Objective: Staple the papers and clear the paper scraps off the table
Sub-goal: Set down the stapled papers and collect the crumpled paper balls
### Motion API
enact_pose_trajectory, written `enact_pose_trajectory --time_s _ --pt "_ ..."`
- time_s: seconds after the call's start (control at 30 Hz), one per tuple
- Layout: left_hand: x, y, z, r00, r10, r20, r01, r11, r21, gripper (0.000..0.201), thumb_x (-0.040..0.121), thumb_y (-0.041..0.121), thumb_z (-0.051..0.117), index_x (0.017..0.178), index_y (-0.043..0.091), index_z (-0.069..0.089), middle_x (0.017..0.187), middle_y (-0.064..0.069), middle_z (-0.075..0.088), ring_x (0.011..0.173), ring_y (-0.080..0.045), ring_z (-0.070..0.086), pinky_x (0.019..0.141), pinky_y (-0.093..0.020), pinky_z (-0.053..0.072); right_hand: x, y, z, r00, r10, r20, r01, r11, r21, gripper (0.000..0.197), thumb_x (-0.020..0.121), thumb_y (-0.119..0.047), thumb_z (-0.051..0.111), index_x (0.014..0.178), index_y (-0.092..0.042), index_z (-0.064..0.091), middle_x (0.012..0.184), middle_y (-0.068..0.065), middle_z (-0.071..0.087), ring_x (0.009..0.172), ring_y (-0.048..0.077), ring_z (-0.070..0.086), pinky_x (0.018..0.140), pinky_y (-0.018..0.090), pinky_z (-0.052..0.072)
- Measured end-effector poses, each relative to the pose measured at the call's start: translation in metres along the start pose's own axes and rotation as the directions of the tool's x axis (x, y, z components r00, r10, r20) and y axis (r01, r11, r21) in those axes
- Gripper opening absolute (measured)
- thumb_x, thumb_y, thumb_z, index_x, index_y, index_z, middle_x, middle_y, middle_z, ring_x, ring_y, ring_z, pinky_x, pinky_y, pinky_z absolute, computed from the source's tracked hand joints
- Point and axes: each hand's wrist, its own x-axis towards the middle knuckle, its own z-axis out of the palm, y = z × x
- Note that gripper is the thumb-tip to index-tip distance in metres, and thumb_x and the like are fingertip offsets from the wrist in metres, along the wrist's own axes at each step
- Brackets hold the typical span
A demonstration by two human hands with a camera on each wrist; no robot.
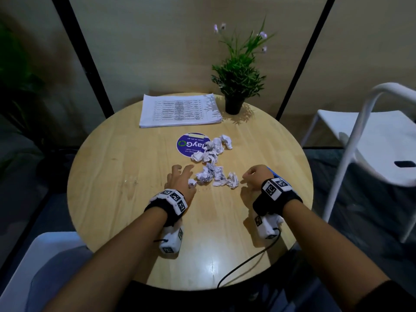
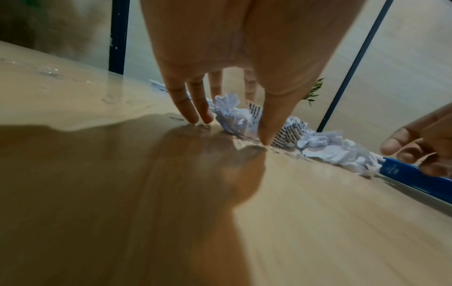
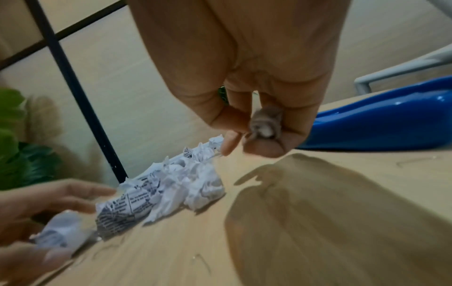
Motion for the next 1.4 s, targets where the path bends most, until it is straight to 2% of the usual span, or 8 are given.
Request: enact_pose_trajectory --time_s 0.07,0.13,0.43,0.67,0.93,1.17,1.3,1.4 --pt "0.005 0.0 -0.001 1.0 -0.015 0.01 0.016 1.0 -0.008 0.05 0.084 0.018 0.062 0.132 0.017 0.047 0.135 -0.013 0.038 0.121 -0.034 0.041 0.099 -0.037 0.04 0.0 -0.003 -0.003 1.0 -0.019 -0.002 0.019 0.998 0.058 0.017 0.091 -0.007 0.05 0.094 0.001 0.064 0.078 0.009 0.063 0.062 0.016 0.055 0.048 0.018 0.046" --pt "0.009 -0.001 -0.003 0.999 -0.039 0.022 0.039 0.999 -0.003 0.033 0.086 0.02 0.059 0.117 0.01 0.056 0.126 -0.015 0.044 0.116 -0.034 0.045 0.095 -0.037 0.042 0.0 -0.005 -0.001 0.998 -0.047 -0.033 0.048 0.998 0.027 0.024 0.091 -0.013 0.051 0.104 0.003 0.063 0.094 0.015 0.062 0.077 0.022 0.053 0.061 0.025 0.041" --pt "0.018 -0.001 -0.011 0.998 -0.062 -0.033 0.055 0.982 -0.183 0.022 0.095 0.016 0.036 0.104 0.006 0.054 0.089 -0.02 0.064 0.081 -0.035 0.059 0.068 -0.038 0.046 -0.006 -0.008 0.028 0.981 -0.165 0.101 0.187 0.941 -0.283 0.075 0.072 -0.038 0.075 0.134 -0.025 0.034 0.122 0.012 0.049 0.098 0.027 0.057 0.073 0.03 0.042" --pt "0.027 0.016 -0.017 0.991 -0.136 -0.015 0.13 0.972 -0.198 0.03 0.095 0.018 0.043 0.081 -0.003 0.06 0.101 -0.024 0.06 0.094 -0.036 0.056 0.082 -0.037 0.045 -0.009 -0.015 0.031 0.984 -0.14 0.109 0.17 0.918 -0.359 0.035 0.084 -0.026 0.061 0.116 -0.014 0.051 0.112 0.011 0.061 0.098 0.028 0.06 0.083 0.036 0.051" --pt "0.035 0.033 -0.008 0.999 -0.019 0.047 0.015 0.996 0.082 0.074 0.064 0.062 0.072 0.112 0.008 0.055 0.122 -0.006 0.034 0.101 -0.028 0.057 0.09 -0.034 0.048 -0.017 -0.006 0.017 0.983 -0.157 0.097 0.174 0.964 -0.203 0.023 0.079 -0.023 0.064 0.098 -0.015 0.054 0.09 0.005 0.059 0.081 0.022 0.054 0.068 0.027 0.04" --pt "0.037 0.033 0.004 0.995 0.084 0.05 -0.087 0.994 0.069 0.055 0.075 0.045 0.07 0.123 0.023 0.056 0.128 -0.011 0.035 0.111 -0.036 0.052 0.098 -0.037 0.044 -0.038 0.014 -0.016 0.973 -0.225 0.047 0.23 0.964 -0.132 0.019 0.087 -0.022 0.057 0.104 -0.016 0.052 0.078 -0.003 0.049 0.076 0.019 0.049 0.056 0.021 0.034" --pt "0.032 0.031 0.001 0.994 0.098 0.056 -0.098 0.995 0.011 0.05 0.081 0.036 0.067 0.126 0.019 0.053 0.128 -0.012 0.036 0.11 -0.034 0.053 0.097 -0.036 0.045 -0.048 0.024 -0.037 0.975 -0.222 -0.004 0.219 0.968 -0.121 0.017 0.091 -0.022 0.052 0.106 -0.014 0.054 0.089 0.002 0.055 0.084 0.023 0.049 0.075 0.03 0.039" --pt "0.029 0.026 -0.006 0.995 0.076 0.057 -0.077 0.997 0.015 0.046 0.086 0.035 0.062 0.125 0.013 0.053 0.129 -0.014 0.035 0.107 -0.032 0.055 0.093 -0.034 0.045 -0.053 0.034 -0.048 0.978 -0.206 0.027 0.207 0.958 -0.196 0.008 0.092 -0.023 0.051 0.092 -0.016 0.048 0.091 0.004 0.054 0.085 0.022 0.048 0.071 0.027 0.032"
